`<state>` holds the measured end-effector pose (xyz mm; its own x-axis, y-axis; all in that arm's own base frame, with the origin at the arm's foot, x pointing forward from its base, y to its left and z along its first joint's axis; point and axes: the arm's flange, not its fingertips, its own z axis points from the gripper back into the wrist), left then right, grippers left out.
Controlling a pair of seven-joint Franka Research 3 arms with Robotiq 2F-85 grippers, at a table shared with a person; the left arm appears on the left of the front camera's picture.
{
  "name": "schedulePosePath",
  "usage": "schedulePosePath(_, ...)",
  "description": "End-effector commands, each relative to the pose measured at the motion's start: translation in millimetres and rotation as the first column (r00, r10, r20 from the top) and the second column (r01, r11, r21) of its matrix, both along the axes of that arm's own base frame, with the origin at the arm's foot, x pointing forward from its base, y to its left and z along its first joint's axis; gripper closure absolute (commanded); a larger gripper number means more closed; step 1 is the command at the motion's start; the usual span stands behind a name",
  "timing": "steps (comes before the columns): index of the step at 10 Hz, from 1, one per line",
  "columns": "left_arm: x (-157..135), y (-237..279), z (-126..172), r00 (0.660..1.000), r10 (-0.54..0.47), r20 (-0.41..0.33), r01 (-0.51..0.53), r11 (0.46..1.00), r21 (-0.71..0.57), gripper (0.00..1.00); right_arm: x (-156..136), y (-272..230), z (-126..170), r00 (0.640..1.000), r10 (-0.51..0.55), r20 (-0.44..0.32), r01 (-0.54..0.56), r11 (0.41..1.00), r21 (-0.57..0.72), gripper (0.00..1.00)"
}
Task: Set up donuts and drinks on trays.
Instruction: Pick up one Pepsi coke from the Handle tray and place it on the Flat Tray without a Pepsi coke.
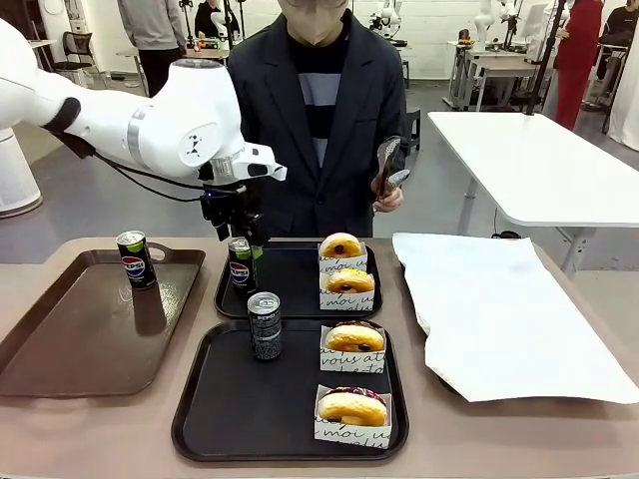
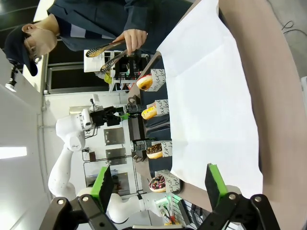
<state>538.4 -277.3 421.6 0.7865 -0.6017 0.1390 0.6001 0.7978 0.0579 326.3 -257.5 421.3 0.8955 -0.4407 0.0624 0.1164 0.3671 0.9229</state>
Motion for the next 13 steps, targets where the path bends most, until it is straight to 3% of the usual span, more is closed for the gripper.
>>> schedulePosePath(1,-22,-3,25,0.995,0.095,-0.035,-0.094,0.995,0.021,0.00,-1,0,0,1.000,0.003,0.007,-0.003,1.000,0.008,0.00)
schedulePosePath(5,-83,30,59,0.994,0.096,-0.046,-0.099,0.993,-0.068,0.00,-1,0,0,1.000,0.003,0.007,-0.003,1.000,0.008,0.00)
schedulePosePath(7,-92,44,59,0.994,0.100,-0.050,-0.103,0.993,-0.065,0.00,-1,0,0,1.000,0.003,0.007,-0.003,1.000,0.008,0.00)
schedulePosePath(8,-79,21,67,0.992,0.111,-0.052,-0.114,0.992,-0.050,0.00,-1,0,0,1.000,0.003,0.007,-0.003,1.000,0.008,0.00)
schedulePosePath(13,-79,21,67,0.992,0.111,-0.052,-0.114,0.992,-0.050,0.00,-1,0,0,1.000,0.003,0.007,-0.003,1.000,0.008,0.00)
